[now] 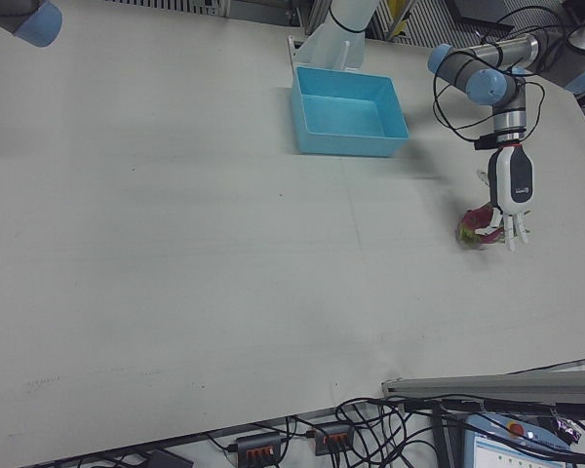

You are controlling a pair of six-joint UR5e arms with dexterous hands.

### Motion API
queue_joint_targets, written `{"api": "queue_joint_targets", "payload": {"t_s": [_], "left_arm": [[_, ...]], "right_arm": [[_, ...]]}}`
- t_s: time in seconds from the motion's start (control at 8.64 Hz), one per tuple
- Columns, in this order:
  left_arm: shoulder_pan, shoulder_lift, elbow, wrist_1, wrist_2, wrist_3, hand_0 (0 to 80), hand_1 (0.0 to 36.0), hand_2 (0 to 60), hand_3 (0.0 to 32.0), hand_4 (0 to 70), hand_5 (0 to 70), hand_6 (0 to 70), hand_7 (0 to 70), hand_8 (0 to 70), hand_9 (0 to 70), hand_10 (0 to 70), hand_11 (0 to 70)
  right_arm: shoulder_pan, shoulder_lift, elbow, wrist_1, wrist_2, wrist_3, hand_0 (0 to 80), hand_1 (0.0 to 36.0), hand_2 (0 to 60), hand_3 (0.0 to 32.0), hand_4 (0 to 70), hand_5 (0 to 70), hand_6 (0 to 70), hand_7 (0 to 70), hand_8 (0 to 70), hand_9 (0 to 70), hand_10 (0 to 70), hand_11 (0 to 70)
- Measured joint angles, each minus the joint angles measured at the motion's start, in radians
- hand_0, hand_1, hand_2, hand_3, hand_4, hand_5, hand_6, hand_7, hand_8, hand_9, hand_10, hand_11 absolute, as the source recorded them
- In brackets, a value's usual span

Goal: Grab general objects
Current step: 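Lower the left hand over the dragon fruit and close its fingers around it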

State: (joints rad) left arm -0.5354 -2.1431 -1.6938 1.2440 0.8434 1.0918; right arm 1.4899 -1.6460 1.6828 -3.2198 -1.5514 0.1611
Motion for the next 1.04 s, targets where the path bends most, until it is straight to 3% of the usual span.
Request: {"api": "queue_joint_targets", "payload": {"t_s": [1.04], "left_arm": [[-0.018, -0.003, 0.131, -0.116, 0.0, 0.001, 80.0, 35.1, 8.3, 32.0, 0.0, 46.2, 0.0, 5.5, 5.0, 0.0, 0.0, 0.0]], "right_arm": [[0.0, 0.0, 0.0, 0.0, 0.0, 0.0, 0.0, 0.0, 0.0, 0.0, 0.0, 0.0, 0.0, 0.0, 0.0, 0.0, 0.0, 0.0]]}}
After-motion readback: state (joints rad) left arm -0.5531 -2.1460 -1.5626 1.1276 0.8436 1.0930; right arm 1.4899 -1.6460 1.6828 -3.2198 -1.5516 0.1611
